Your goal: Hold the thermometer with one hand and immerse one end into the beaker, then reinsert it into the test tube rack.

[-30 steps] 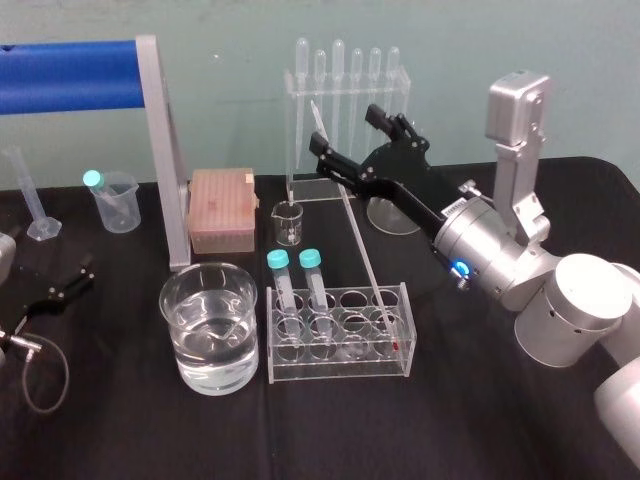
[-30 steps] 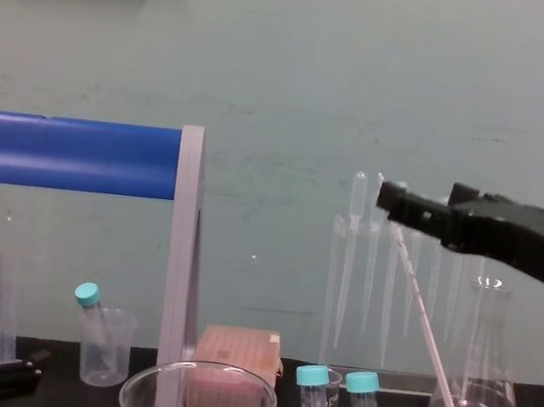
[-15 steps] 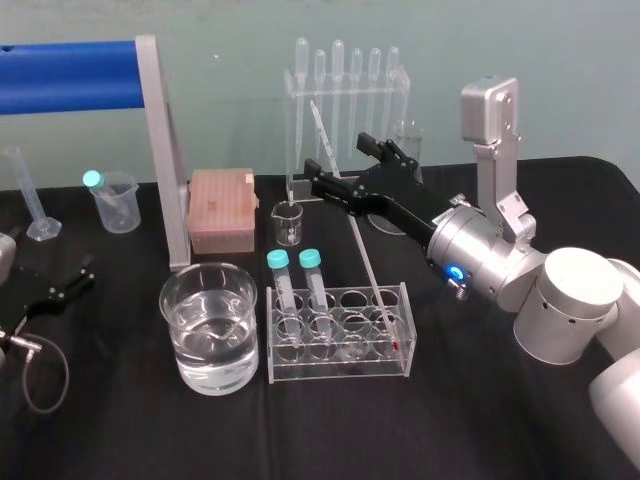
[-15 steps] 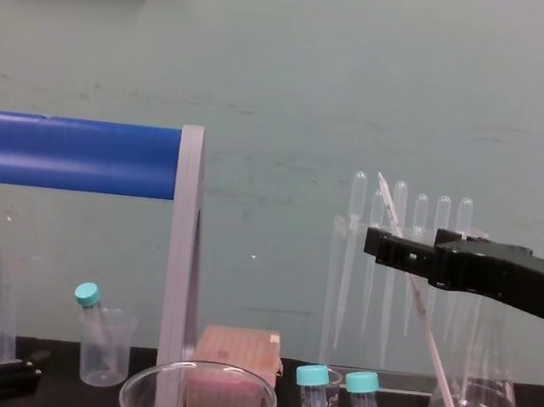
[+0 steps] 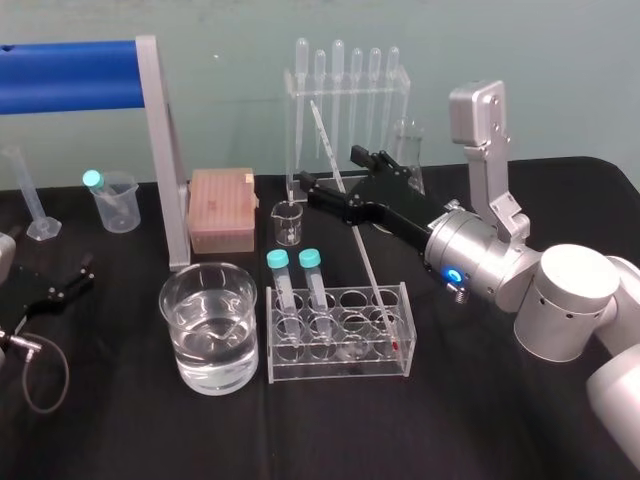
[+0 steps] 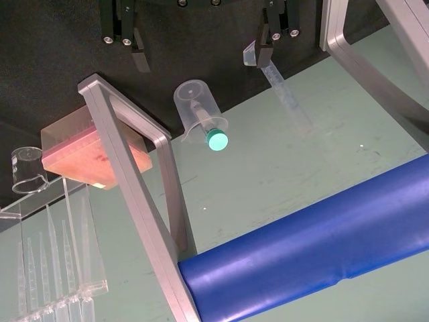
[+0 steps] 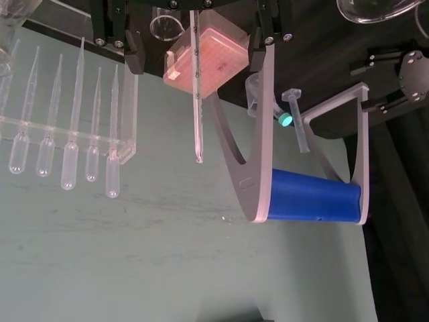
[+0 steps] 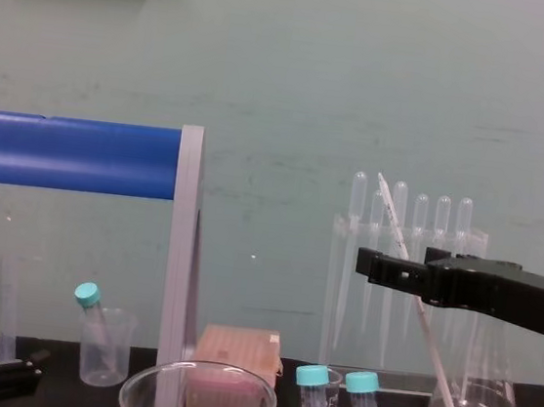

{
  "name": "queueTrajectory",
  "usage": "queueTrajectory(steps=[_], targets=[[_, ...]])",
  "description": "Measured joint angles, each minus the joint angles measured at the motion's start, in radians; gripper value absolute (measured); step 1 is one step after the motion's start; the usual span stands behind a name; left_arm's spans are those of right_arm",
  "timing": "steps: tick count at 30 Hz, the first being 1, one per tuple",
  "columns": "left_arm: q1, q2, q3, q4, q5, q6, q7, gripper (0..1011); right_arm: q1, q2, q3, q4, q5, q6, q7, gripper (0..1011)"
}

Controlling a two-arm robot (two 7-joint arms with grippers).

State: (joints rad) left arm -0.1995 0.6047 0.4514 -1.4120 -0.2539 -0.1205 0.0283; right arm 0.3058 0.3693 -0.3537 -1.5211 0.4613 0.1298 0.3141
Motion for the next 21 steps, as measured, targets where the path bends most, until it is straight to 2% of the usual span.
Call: queueTrajectory(steps=[21], targets=[[0.000, 0.000, 0.000, 0.000, 0.000, 0.000, 0.000, 1008, 0.012, -0.034, 0.008, 0.038, -0.034, 0.006, 0.001, 1003]])
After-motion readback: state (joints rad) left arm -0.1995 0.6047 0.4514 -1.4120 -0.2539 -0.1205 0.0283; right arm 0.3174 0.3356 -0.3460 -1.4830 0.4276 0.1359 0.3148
